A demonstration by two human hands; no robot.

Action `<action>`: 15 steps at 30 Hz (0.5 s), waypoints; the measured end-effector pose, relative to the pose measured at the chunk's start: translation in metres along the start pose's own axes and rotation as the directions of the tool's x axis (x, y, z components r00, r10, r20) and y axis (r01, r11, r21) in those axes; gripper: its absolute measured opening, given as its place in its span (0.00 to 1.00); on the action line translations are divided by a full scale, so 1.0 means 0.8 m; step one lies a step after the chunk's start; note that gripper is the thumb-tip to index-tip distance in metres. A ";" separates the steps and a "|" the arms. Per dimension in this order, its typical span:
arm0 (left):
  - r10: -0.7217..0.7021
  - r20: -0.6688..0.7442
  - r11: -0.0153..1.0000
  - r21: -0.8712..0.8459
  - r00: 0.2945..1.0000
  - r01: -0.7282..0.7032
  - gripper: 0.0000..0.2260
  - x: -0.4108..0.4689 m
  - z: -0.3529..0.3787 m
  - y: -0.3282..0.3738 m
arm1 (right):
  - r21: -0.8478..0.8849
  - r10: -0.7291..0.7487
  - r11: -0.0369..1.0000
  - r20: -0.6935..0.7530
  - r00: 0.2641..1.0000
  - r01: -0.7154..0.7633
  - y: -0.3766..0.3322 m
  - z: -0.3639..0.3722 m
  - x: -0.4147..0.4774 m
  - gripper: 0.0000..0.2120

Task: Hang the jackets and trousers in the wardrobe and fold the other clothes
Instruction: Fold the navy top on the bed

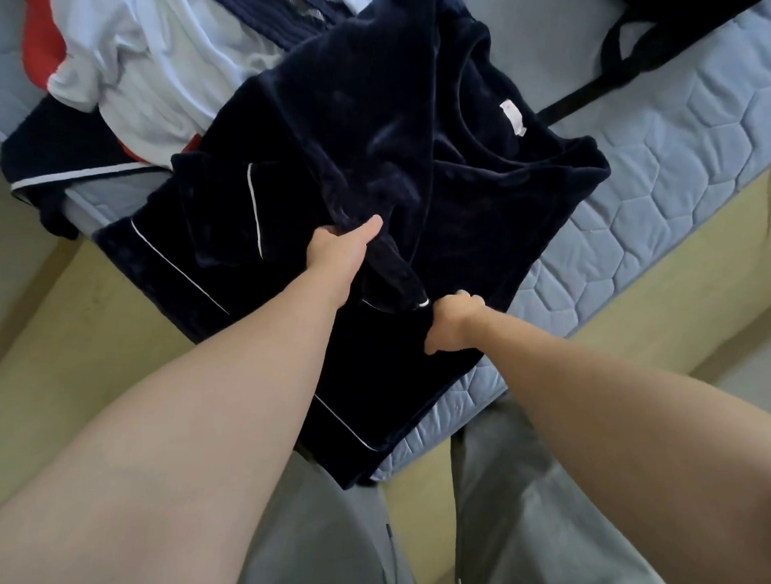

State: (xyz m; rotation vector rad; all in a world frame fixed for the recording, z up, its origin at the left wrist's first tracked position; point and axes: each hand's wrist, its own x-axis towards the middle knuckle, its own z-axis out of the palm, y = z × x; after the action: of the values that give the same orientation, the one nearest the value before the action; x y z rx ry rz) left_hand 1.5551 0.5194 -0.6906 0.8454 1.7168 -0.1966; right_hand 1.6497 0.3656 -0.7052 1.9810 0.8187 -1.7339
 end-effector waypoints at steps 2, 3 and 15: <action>0.051 0.001 0.992 0.119 0.999 -0.051 0.30 0.003 -0.001 -0.022 | 0.172 -0.083 0.982 0.004 0.997 0.081 0.003 0.013 0.001 0.09; 0.071 -0.018 0.987 0.144 0.997 -0.068 0.27 0.007 -0.002 -0.031 | 0.267 -0.128 0.956 0.001 0.992 0.123 0.003 0.017 -0.001 0.07; -0.087 0.273 0.960 0.281 0.958 0.007 0.41 0.011 -0.017 -0.054 | 0.965 -0.370 0.161 0.254 0.894 -0.207 -0.030 0.007 -0.002 0.28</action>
State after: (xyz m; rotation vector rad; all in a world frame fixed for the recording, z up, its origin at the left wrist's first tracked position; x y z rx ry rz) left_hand 1.5167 0.4993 -0.7066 0.9313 1.4586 -0.5763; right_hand 1.6299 0.3801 -0.7024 1.8735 -0.7351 -3.1286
